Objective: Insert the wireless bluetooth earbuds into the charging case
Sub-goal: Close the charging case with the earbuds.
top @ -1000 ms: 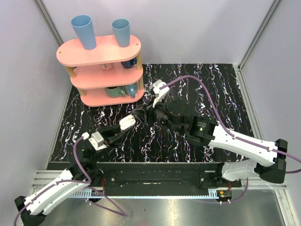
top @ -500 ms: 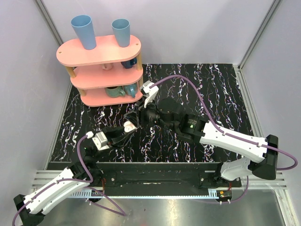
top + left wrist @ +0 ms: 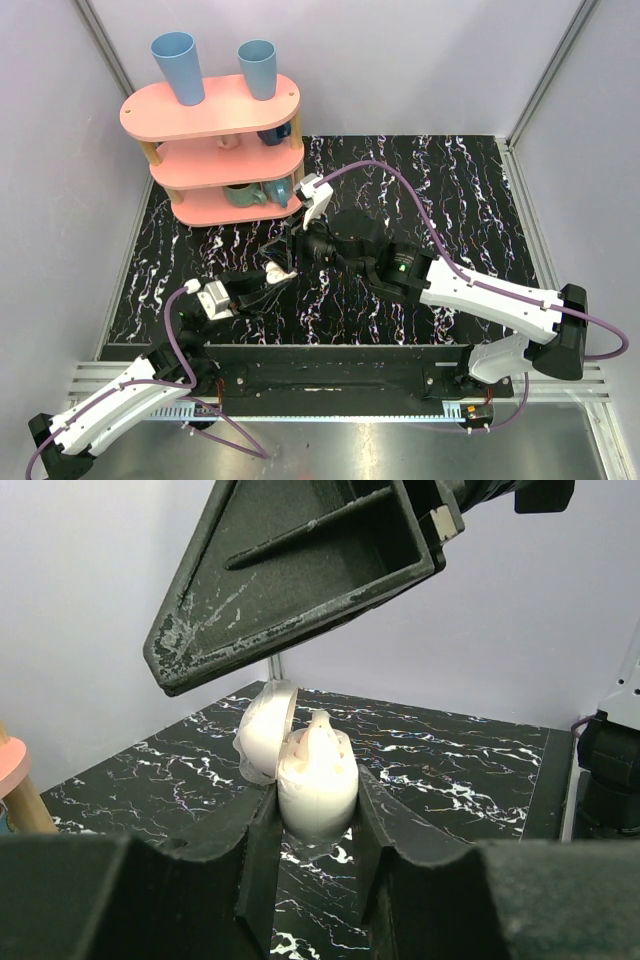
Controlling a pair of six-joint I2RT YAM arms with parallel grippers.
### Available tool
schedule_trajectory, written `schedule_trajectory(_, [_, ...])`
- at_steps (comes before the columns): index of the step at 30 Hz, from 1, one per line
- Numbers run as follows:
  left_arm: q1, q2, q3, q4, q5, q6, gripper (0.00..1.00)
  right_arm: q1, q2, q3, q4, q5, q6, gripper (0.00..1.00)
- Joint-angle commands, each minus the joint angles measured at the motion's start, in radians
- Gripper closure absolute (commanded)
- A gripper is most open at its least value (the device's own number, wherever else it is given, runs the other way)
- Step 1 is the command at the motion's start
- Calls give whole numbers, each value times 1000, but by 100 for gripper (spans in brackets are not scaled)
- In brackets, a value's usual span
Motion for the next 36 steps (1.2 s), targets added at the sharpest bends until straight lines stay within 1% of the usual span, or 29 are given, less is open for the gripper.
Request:
schedule_trajectory(1, [-1, 5, 49, 48, 35, -13, 100, -7, -4, 40, 14, -24, 15, 56])
schedule_trajectory(14, [-1, 14, 54, 57, 40, -11, 100, -7, -7, 25, -5, -44, 24, 56])
schedule_trajectory(18, [-1, 15, 54, 55, 35, -2, 100, -7, -20, -10, -6, -51, 35, 56])
schedule_trajectory(26, [-1, 15, 31, 92, 9, -2, 100, -7, -47, -41, -11, -58, 52, 56])
schedule_trajectory(36, [-1, -7, 32, 84, -35, 15, 100, -6, -66, -83, -26, -81, 93, 56])
